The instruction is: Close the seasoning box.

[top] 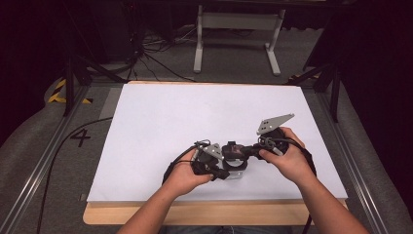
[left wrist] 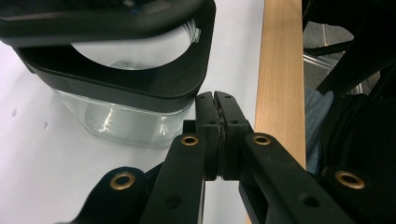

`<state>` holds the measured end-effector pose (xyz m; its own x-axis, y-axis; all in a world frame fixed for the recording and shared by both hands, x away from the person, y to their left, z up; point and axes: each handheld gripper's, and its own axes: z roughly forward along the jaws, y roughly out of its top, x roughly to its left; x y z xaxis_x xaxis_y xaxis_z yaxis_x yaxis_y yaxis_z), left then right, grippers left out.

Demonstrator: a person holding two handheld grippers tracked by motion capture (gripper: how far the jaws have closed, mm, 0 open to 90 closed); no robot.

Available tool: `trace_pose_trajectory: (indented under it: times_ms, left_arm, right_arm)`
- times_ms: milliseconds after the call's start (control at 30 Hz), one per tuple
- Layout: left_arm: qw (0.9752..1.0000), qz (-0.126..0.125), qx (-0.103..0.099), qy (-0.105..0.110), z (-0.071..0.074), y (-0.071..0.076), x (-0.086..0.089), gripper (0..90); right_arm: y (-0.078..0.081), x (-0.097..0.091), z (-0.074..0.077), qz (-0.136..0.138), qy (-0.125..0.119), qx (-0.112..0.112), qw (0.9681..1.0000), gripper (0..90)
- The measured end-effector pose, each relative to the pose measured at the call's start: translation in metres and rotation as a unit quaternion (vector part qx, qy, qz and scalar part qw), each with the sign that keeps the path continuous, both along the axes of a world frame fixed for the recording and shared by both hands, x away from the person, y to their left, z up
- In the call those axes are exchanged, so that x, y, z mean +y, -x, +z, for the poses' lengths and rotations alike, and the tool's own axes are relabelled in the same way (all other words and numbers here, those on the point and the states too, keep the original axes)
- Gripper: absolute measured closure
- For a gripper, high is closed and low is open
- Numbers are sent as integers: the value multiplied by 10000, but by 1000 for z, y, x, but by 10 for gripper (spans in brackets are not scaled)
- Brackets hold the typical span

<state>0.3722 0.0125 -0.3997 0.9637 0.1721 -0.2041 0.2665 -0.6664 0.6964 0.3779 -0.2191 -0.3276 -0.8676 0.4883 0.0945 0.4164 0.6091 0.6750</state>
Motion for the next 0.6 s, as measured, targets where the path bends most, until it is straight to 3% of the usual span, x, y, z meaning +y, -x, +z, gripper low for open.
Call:
trace_pose_trajectory:
  times_ms: [333,600]
  left_arm:
    - [10000,15,14,-22,0,1,0,886]
    - [10000,0,13,-9,0,1,-1,886]
  right_arm:
    - [6,-1,-17,42,197,168,9997,900]
    - [7,-1,-20,22,144,153,9998,900]
